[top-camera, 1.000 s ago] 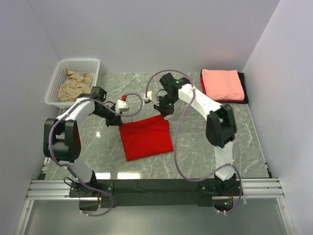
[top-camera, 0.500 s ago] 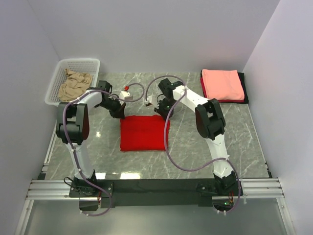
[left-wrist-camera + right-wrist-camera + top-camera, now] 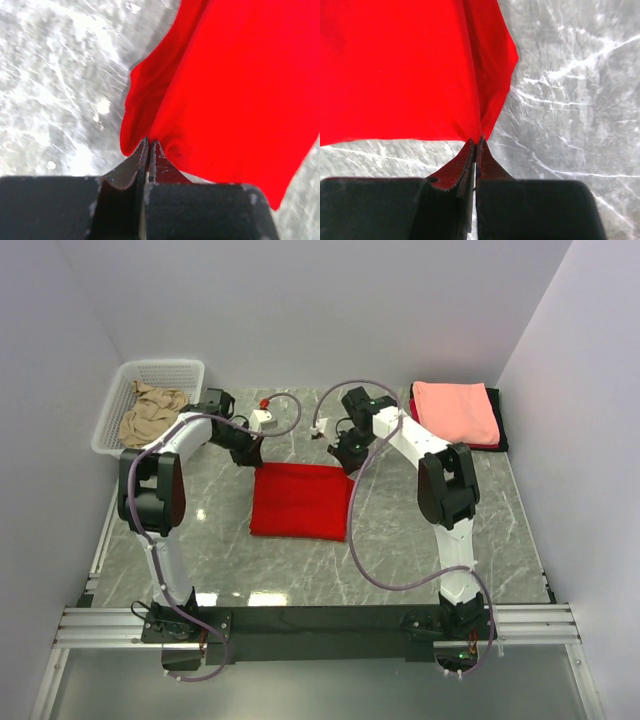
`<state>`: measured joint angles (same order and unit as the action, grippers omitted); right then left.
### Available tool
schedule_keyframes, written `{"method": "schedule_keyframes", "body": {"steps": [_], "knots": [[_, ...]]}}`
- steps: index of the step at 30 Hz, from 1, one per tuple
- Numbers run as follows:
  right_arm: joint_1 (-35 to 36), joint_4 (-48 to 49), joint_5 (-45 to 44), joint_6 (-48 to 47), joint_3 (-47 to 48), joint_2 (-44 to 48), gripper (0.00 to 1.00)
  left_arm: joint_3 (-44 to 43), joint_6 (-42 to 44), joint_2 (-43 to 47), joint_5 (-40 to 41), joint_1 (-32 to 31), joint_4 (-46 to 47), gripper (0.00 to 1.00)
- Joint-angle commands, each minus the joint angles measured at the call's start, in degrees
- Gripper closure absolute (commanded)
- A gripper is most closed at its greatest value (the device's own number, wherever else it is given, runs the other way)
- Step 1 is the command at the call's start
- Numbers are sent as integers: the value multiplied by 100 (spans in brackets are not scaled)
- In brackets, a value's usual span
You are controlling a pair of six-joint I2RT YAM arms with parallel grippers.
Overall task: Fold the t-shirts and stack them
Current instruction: Fold the tshirt
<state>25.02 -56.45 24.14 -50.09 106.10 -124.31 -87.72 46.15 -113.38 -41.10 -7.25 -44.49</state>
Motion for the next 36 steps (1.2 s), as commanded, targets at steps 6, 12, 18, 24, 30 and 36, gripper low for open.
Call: {"method": "schedule_keyframes", "body": {"steps": [6,12,18,24,30,36], "knots": [[-111,89,-691,499,630,-717,95,-632,-906,-834,498,-216,581,80],[-199,809,-1393,1079,762,-708,70,-500,-1924,-537,927,-76,1257,65],[-330,1189,-1860,1931,885,-393,55,-395,-3445,87,763,478,1892,56],[-655,837,575,3301,755,415,53,385,-4507,816,-764,426,2268,60],[-577,1346,2797,4744,17,330,67,1116,-6126,590,-1602,171,3208,62],[-550,1531,3036,4982,-125,-566,71,1442,-7013,-129,-1480,136,3868,64]]}}
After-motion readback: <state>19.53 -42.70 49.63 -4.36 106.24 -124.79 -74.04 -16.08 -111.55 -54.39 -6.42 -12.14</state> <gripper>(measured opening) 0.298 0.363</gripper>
